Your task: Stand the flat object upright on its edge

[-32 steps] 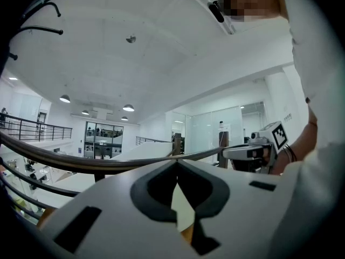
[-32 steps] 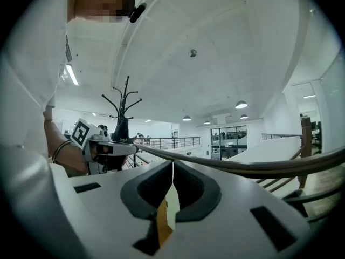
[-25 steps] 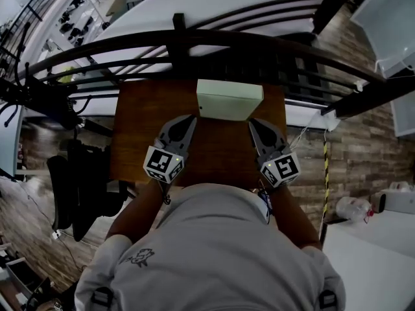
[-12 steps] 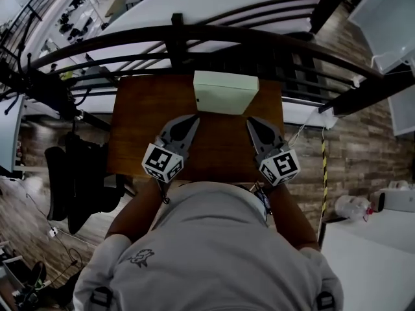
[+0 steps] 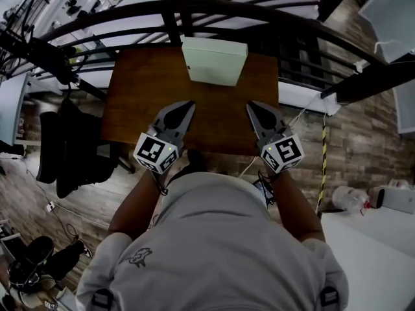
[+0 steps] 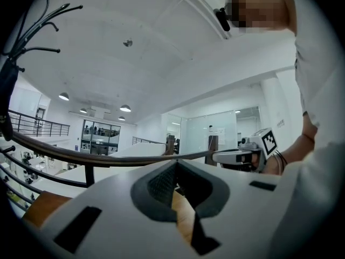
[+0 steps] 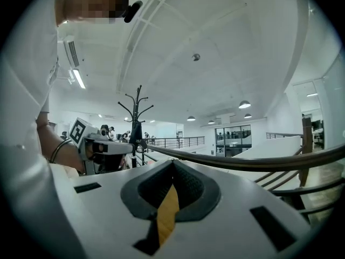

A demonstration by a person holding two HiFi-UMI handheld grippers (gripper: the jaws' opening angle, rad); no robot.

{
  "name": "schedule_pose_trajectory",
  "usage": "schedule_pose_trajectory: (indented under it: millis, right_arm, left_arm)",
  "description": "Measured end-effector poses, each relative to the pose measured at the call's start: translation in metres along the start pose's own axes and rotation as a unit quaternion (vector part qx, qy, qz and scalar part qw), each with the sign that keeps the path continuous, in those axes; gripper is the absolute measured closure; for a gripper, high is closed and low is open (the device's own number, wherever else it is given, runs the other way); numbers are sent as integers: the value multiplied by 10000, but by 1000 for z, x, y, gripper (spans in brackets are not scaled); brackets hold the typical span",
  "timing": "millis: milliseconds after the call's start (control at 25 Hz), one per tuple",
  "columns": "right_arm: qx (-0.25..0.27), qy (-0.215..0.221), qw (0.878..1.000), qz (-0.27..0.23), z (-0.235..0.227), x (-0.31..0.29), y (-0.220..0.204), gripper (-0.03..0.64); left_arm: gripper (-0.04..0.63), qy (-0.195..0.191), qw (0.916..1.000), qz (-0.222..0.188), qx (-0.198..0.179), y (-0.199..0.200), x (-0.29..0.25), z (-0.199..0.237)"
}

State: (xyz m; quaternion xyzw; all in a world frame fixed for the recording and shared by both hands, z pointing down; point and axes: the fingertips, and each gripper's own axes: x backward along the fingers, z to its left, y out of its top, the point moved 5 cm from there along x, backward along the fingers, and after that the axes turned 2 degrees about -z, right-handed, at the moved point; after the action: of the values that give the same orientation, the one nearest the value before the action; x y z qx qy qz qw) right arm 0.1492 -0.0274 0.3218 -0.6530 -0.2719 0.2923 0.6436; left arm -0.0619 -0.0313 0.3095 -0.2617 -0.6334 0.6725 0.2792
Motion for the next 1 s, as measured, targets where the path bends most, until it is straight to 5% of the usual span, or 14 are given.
schedule_pose_trajectory:
  millis: [440,1000]
  right_arm:
    - [-116,146,9998,119,34,55,-8,583]
    - [-121,-257,9996,89,97,65,-3,584]
  left_arm:
    - [583,27,9998,125,174,-4,50,-56]
    - [583,-236,9993,148,247,-3,120,-48]
